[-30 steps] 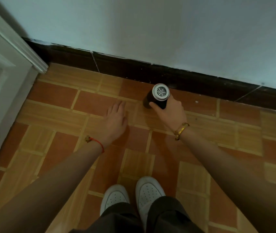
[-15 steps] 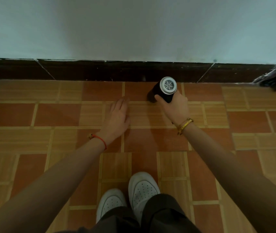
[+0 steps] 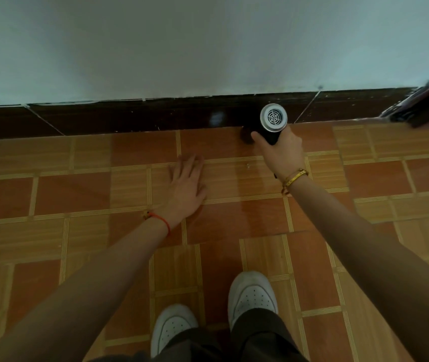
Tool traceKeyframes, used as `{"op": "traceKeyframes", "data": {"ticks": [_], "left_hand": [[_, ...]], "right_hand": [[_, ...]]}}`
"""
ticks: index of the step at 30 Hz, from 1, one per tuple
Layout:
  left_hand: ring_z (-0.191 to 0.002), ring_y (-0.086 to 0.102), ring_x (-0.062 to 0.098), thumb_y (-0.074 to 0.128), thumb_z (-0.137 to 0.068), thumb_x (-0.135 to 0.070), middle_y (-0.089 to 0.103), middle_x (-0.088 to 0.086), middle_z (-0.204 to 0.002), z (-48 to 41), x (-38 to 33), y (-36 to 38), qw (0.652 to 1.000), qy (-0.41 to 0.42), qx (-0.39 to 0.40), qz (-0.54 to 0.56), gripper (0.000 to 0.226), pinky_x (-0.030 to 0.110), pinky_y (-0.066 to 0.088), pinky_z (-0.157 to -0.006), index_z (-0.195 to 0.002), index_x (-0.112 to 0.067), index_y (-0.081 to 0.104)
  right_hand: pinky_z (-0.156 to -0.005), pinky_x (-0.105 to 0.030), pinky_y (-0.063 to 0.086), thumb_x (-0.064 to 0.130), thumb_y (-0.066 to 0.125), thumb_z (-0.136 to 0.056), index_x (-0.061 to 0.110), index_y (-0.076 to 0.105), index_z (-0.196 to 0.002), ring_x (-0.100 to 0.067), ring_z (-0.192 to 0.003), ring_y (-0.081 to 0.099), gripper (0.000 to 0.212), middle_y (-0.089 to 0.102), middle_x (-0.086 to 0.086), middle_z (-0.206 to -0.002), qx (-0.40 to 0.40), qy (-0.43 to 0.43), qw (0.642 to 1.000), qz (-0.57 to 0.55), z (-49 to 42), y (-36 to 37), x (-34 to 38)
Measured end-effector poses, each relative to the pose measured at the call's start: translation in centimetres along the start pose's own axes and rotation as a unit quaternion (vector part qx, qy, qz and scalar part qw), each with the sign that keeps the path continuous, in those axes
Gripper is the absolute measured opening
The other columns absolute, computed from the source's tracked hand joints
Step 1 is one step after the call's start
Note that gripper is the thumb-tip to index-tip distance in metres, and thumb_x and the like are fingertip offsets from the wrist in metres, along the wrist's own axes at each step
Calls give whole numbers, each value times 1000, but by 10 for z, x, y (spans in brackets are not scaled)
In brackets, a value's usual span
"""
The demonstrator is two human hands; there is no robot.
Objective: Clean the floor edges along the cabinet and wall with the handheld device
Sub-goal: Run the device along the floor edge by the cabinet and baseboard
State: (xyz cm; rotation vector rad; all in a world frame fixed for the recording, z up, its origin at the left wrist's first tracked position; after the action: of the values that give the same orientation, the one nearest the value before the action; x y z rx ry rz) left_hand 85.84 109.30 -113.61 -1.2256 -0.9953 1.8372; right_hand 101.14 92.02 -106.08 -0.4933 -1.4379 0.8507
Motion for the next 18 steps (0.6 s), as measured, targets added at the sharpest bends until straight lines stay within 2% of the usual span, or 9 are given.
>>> {"op": "traceKeyframes", "data": {"ticks": [6,13,16,18], "left_hand": [[-152,-4,33,46,-97,-39,2,3,-167,-1,2,3,999,-8,28,-24,72,58,0,-119,-158,-20,12],[-152,-10,30,43,-98,-43,-4,2,-167,-9,-12,9,998,13,45,-30,75,58,-4,-119,-158,-22,4],[-153,-9,30,43,-98,-44,-4,2,-167,-15,-19,14,998,17,40,-34,76,60,-2,-120,-158,-21,1],[-152,-8,31,43,-98,-45,-3,3,-167,-19,-24,17,999,11,30,-30,77,62,-2,-119,-158,-21,1]], "right_hand": [[-78,-28,49,53,66,-80,11,57,-119,-22,-105,64,58,68,-4,-112,20,-20,1000,9,0,0,1],[-75,-26,50,53,66,-80,14,54,-126,-19,-100,66,61,69,-1,-113,42,-62,995,60,6,-19,-16],[-67,-23,48,47,67,-83,12,57,-118,-16,-81,65,51,69,2,-95,71,-66,994,58,10,-31,-22],[-61,-20,44,43,68,-84,12,58,-113,-13,-72,60,44,62,6,-84,90,-73,991,60,13,-36,-25]]}}
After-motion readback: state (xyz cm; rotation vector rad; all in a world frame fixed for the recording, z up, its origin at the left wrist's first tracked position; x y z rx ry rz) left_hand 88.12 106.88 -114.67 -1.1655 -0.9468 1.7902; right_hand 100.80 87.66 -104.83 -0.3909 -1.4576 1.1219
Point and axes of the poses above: each hand's wrist, its own z-axis away from the middle knuckle, its own y-axis out of the palm, x = y × z, the point moved 1 cm from there along -z, towards the middle knuckle
